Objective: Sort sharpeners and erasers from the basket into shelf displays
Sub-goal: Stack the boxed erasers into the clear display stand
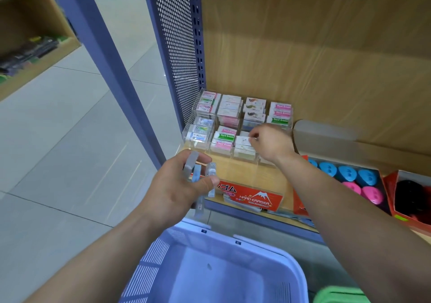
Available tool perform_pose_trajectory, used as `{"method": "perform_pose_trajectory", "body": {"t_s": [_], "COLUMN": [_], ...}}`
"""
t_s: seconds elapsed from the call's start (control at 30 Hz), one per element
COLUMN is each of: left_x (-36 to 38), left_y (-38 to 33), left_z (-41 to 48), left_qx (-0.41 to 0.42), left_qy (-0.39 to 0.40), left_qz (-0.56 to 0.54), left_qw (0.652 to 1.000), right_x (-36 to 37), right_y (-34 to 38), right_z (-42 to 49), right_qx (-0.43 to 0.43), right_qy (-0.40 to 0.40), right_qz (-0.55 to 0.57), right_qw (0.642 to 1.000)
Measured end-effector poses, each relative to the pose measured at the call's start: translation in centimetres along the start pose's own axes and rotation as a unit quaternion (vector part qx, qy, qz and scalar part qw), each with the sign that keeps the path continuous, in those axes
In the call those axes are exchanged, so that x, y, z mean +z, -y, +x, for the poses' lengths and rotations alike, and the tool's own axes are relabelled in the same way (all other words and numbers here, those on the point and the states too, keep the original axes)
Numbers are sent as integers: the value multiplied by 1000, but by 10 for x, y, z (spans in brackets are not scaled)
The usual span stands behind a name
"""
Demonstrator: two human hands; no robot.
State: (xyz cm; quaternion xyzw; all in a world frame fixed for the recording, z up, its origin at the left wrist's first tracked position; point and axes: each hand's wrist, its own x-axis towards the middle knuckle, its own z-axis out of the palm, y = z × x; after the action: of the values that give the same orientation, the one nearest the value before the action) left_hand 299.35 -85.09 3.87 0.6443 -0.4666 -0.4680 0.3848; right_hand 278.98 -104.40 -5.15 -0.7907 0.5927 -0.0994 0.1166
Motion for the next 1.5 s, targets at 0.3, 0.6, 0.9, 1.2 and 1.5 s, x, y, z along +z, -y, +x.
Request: {"method": "perform_pose_trajectory", "body": {"t_s": [0.3,0.6,0.9,1.2,1.5], "left_x": [-5,11,20,15,19], "left_y": [-5,-29,-39,-30,-19], "left_z": [-6,-31,-44,-35,-27], "left_qx": [-14,34,47,18,-4], "left_qy": [3,68,92,64,59], "left_qz": [-42,-55,-111,-119,-74], "left_qw": [999,996,988,991,995], "right_x": [-49,-97,-106,-105,-88], "right_y": [36,68,66,52,27], "right_z": [-66,-144,-162,-163,-157], "right_qx": [-2,-72,-45,37,90], "right_qy": [5,160,157,138,108], "right_qz": [319,502,550,658,576], "right_qw": [948,847,819,739,805]}}
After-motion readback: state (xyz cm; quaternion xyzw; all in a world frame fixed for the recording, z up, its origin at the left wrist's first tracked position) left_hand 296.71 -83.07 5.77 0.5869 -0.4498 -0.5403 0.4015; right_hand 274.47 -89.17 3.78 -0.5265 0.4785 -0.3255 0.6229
